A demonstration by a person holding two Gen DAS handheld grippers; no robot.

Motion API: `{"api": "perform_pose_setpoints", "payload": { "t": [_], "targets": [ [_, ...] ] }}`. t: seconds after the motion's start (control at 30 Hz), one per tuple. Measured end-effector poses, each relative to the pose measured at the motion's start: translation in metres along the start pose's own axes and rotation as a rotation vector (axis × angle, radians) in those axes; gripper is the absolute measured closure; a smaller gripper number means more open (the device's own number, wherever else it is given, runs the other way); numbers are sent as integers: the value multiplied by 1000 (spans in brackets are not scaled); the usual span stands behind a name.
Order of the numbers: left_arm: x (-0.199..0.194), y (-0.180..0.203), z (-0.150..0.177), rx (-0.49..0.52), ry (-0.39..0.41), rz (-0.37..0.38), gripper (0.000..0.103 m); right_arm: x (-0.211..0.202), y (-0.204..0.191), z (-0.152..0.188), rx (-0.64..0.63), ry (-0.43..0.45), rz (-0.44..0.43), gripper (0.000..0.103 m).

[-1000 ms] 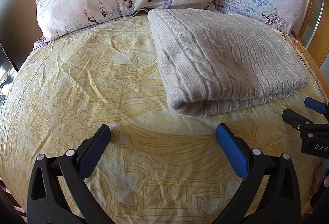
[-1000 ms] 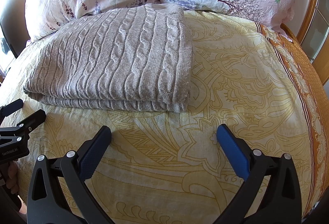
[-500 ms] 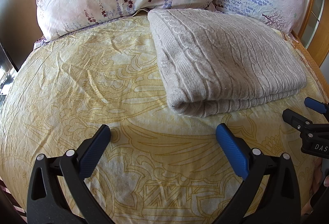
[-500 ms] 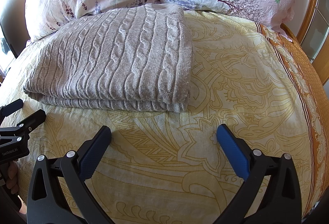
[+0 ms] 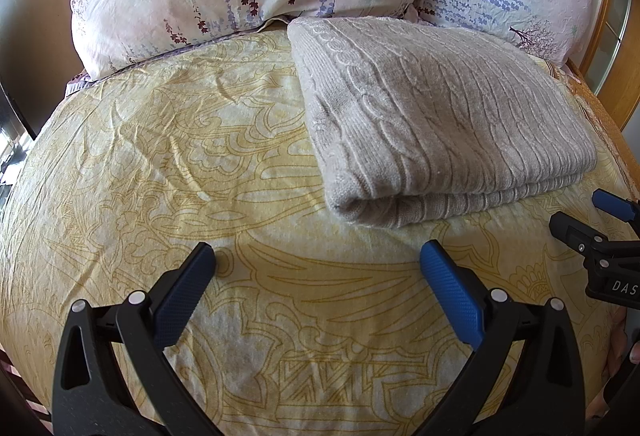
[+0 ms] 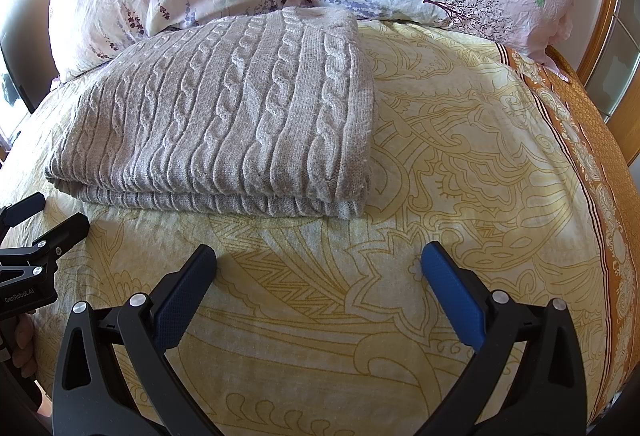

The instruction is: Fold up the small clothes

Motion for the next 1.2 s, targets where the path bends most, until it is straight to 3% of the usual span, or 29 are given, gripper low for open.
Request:
{"api": "perform_pose_setpoints", "payload": {
  "t": [0.67, 1.2],
  "targets": [
    [1, 0, 0, 1, -6, 0, 2, 0, 0, 0, 0, 0, 0, 1],
    [5, -1, -1, 7, -61, 2, 2, 0, 0, 0, 1, 0, 0, 1]
  ]
}}
Point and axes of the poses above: each gripper's, at about its wrist camera, not at the fingertips, and x roughly the way its jaws point, y to its right, z to its underside, the point moved 7 cm from there along x, roughly the way its jaws point, and after that the axes turned 5 degrees about -z, right-handed, at the moved point
